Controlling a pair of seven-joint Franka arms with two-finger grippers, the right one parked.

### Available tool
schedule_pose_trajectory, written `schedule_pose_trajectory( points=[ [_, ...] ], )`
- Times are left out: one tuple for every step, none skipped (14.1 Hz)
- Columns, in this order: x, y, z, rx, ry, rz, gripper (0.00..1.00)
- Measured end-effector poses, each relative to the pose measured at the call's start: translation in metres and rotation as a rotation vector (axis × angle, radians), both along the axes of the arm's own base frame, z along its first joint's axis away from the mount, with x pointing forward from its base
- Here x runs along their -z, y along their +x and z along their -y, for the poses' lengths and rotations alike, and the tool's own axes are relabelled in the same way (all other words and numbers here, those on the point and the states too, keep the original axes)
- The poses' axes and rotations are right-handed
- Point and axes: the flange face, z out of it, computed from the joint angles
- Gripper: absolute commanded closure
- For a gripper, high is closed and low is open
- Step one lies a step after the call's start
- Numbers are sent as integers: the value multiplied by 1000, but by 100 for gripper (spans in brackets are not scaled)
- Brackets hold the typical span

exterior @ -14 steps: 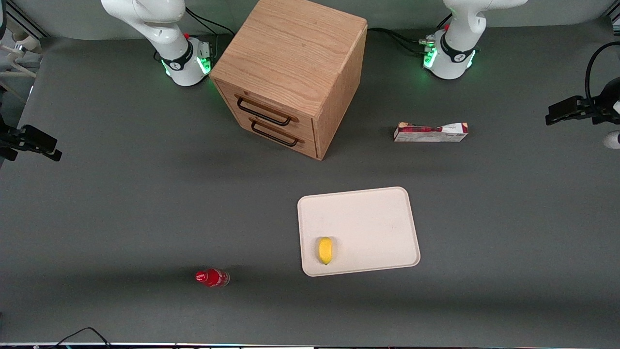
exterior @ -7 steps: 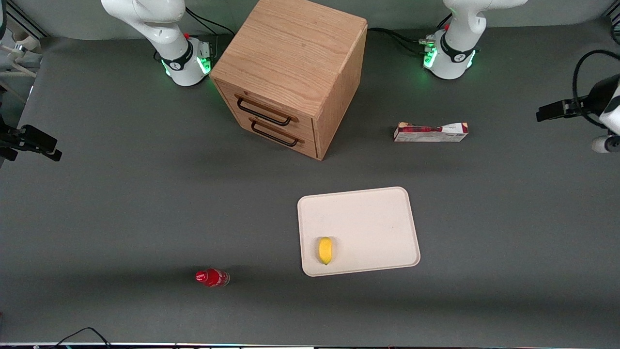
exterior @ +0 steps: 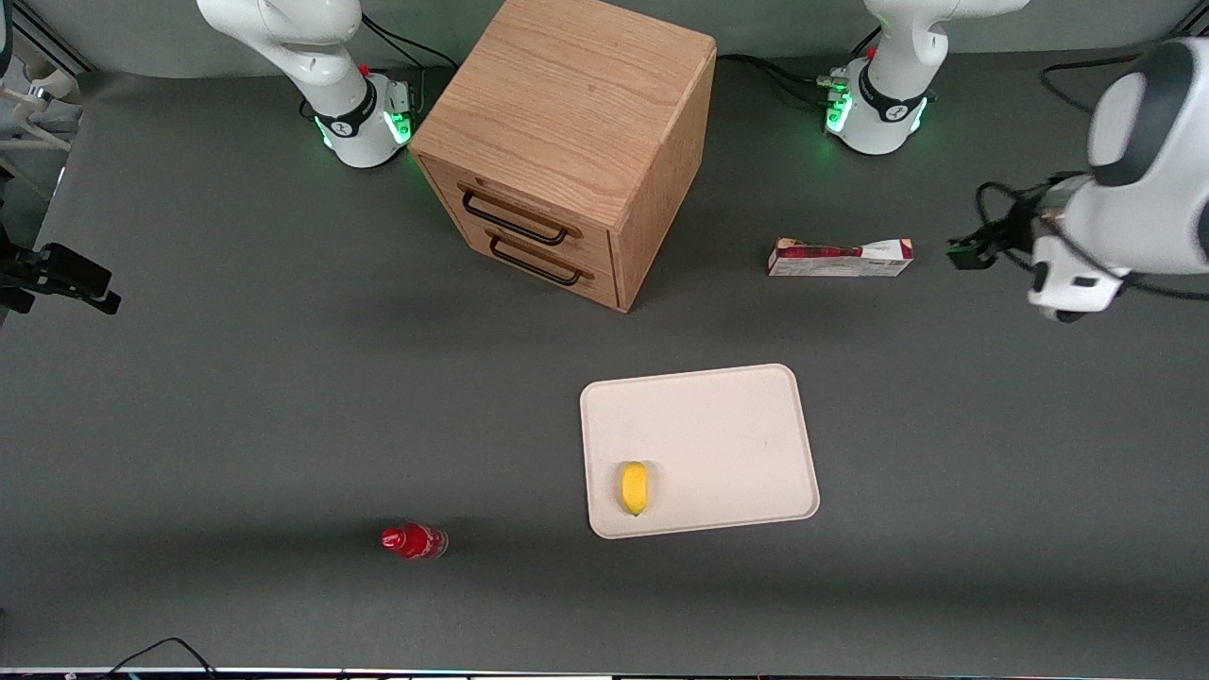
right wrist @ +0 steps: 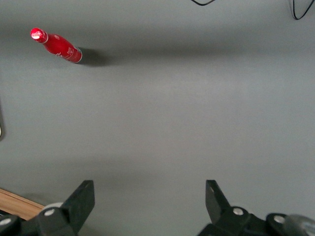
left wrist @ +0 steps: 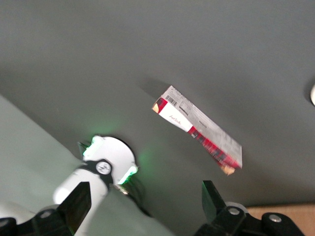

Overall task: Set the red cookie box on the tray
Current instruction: 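Lower the open left gripper over the cookie box and close on it, then lift the cookie box upright with the left gripper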

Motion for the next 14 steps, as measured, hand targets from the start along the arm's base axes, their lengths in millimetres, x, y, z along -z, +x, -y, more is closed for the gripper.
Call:
schedule_pose_trajectory(
  points=[
    [24, -6, 13, -43, 39, 3, 0],
    [47, -13, 23, -73, 67, 11, 0],
    [69, -23, 28, -95, 86, 23, 0],
    [87, -33, 28, -109, 95, 40, 0],
    [103, -46, 25, -120, 100, 63, 0],
    [116, -59, 21, -133, 104, 89, 0],
    [126, -71, 19, -146, 108, 115, 0],
    [135, -81, 19, -162, 115, 144, 0],
    [145, -89, 22, -182, 125, 176, 0],
    [155, -97, 28, -204, 135, 210, 0],
    [167, -105, 35, -222, 143, 240, 0],
    [180, -114, 40, -229, 145, 264, 0],
    [191, -122, 43, -233, 145, 280, 0],
    [200, -129, 43, -236, 143, 293, 0]
  ],
)
